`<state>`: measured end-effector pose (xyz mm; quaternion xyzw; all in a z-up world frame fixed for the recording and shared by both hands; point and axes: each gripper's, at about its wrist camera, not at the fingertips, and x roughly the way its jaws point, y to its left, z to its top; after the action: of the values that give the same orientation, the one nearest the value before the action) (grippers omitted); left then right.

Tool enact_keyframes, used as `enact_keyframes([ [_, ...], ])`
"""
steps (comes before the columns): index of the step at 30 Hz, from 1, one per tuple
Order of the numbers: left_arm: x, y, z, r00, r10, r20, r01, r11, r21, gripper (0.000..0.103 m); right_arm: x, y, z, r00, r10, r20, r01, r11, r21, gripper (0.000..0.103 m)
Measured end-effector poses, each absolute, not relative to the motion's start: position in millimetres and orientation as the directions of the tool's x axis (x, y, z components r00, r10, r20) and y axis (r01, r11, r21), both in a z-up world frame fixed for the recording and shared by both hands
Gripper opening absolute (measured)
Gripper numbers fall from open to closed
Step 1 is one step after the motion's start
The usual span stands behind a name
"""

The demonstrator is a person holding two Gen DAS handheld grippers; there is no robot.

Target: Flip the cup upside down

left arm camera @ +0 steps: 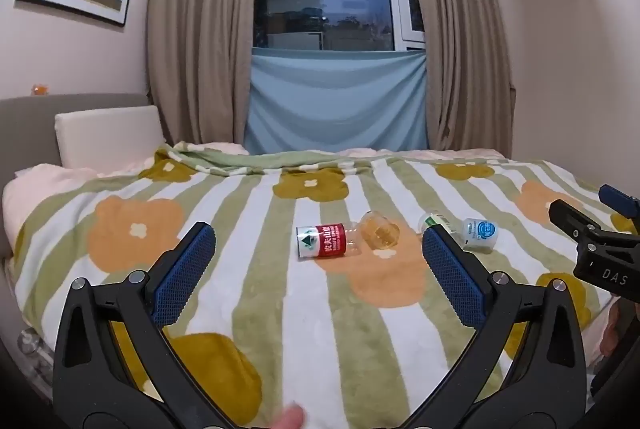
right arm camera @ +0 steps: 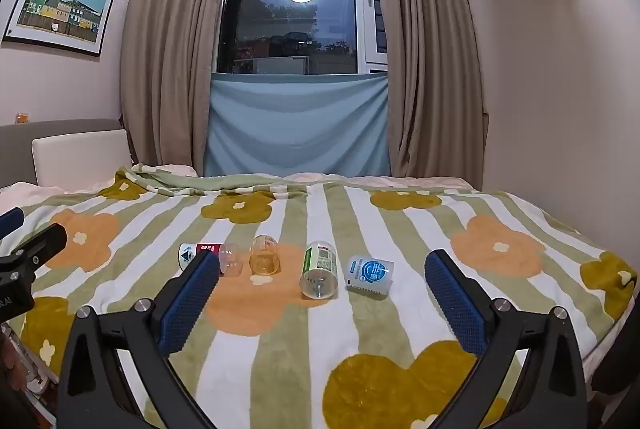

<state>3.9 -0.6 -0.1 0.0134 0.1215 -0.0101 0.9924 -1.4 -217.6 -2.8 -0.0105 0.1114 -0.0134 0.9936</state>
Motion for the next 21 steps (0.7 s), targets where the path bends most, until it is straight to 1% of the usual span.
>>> enact_keyframes([
  [2,8,-1,-1,0.97,-0.019,-0.243,0.026,0.999,0.026,0.103,-2,-218,-3,0.977,-0.03,-0.211,0.024,0.999,-0.029,0.103],
  [3,1,0,2,0.976,-0.016,-0.218,0.021,1.0,0.023,0.103,-2,-217,-3,0.978,-0.031,-0.207,0.025,0.999,-0.031,0.103],
  [8,-6,8,5,0.981,-0.021,-0.191,0.023,1.0,0.012,0.103,-1,-214,-4,0.977,-0.036,-0.211,0.027,0.999,-0.043,0.103],
  [12,-7,9,7,0.98,-0.016,-0.196,0.021,1.0,0.02,0.103,-4,-216,2,0.98,-0.017,-0.198,0.013,1.0,-0.019,0.103],
  [16,-5,7,4,0.981,-0.003,-0.194,0.009,1.0,0.03,0.103,-5,-216,8,0.981,-0.022,-0.195,0.015,0.999,-0.033,0.103],
  [21,-6,6,5,0.983,-0.008,-0.185,0.014,0.999,0.029,0.103,-1,-213,1,0.981,-0.018,-0.193,0.01,0.999,-0.044,0.103],
])
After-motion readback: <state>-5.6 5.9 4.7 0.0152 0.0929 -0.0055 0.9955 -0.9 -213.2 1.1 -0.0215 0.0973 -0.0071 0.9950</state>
